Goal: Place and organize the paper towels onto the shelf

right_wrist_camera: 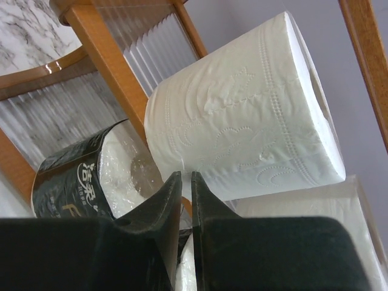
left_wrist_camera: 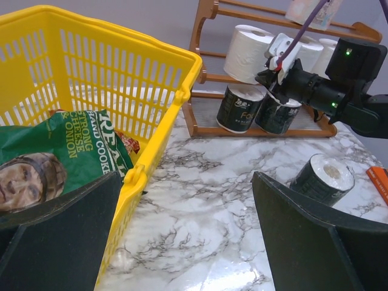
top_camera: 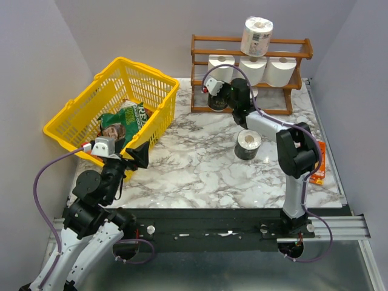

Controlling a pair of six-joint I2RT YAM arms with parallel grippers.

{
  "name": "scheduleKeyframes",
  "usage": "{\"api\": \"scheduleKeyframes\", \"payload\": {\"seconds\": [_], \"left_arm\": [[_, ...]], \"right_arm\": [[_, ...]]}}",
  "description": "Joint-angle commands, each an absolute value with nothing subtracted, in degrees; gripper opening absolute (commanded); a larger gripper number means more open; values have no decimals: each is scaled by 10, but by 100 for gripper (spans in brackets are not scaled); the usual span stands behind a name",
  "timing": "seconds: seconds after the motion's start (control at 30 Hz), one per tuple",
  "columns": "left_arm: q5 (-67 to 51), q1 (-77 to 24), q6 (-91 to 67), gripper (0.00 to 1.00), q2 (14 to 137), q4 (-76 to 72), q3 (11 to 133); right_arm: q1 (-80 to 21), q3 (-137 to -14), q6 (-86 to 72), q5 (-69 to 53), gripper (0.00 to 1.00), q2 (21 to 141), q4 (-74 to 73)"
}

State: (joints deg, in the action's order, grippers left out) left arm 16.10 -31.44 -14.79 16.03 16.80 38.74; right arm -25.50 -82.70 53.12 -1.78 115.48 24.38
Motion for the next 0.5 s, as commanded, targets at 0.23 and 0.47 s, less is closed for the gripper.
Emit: {"api": "scheduleKeyframes", "payload": {"seconds": [0.23, 0.47], "left_arm": [[173, -311, -142, 99, 162, 163, 385], [178, -311, -142, 99, 155, 166, 384]], "right_arm": [[-260, -758, 570, -83, 20, 1104, 251], [-263, -744, 598, -92, 20, 1114, 231]]}}
